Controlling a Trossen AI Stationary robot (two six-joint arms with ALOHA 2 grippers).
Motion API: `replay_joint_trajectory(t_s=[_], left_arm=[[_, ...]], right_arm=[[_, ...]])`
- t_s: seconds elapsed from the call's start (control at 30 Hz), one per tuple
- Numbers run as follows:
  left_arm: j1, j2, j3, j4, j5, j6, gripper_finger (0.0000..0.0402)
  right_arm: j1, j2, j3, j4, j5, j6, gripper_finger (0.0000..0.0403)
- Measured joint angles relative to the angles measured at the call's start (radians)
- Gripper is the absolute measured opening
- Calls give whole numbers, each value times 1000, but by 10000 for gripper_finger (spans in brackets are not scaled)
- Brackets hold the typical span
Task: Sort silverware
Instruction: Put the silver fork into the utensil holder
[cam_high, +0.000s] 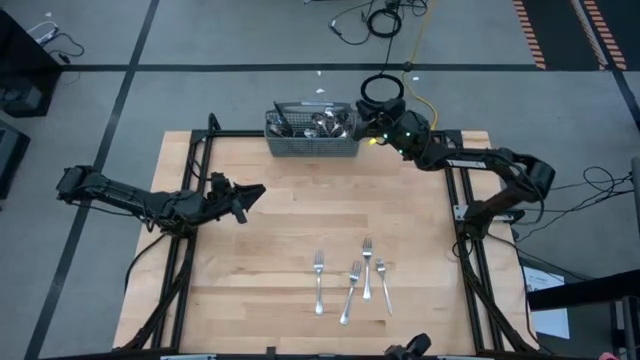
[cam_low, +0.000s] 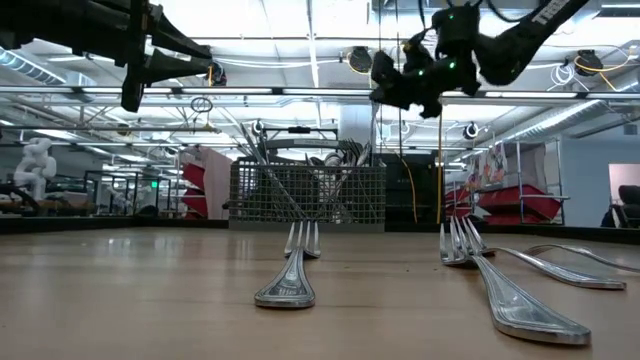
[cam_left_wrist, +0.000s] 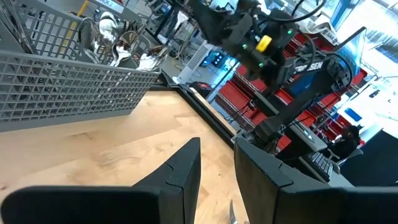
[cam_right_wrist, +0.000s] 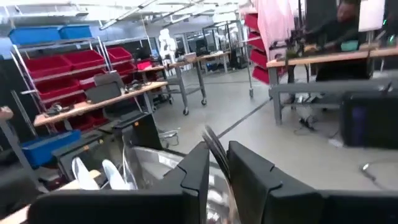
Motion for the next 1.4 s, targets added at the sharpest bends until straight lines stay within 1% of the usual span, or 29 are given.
replay_joint_trajectory(t_s=[0.13,0.3,0.37,0.43,0.53,0.6,0.63,0.7,0.73,0.8,0.83,0.9,0.97,1.03,1.13,1.2,1.33,1.4], left_arm=[[0,0,0,-1,0,2,105],[0,0,0,-7,0,5,105],[0,0,0,-7,0,6,105],[0,0,0,-8,0,6,105],[0,0,0,-8,0,1,105],[0,0,0,-8,5,1,105],[0,0,0,-8,15,1,105],[-1,0,0,-8,28,0,105],[-1,0,0,-7,42,0,105],[-1,0,0,3,87,-1,105],[-1,0,0,4,116,0,105],[-1,0,0,2,169,-1,105],[-1,0,0,2,197,-1,105],[-1,0,0,2,200,0,105],[-1,0,0,2,199,0,105],[-1,0,0,2,194,0,105],[-1,0,0,2,188,0,105],[-1,0,0,2,188,0,105]], right_arm=[[-11,-50,0,-137,2,-33,55],[-21,-32,-1,-235,0,-26,55],[-21,-20,-1,-283,-9,3,55],[-21,-23,-2,-303,-56,34,55],[-11,-82,-2,-308,-174,49,55],[21,-155,0,-381,-226,71,55],[47,-195,2,-454,-236,76,55],[121,-272,2,-666,-230,77,55],[167,-306,2,-803,-215,83,55],[276,-362,-1,-1051,-186,151,55],[335,-386,-1,-1146,-169,210,55],[483,-418,-1,-1269,-106,361,55],[642,-425,-1,-1364,-10,526,54],[787,-413,-1,-1453,92,716,54],[972,-352,-1,-1501,210,991,54],[1066,-274,-1,-1473,233,1125,54],[1182,-80,-1,-1356,232,1327,54],[1220,11,0,-1295,255,1421,54]])
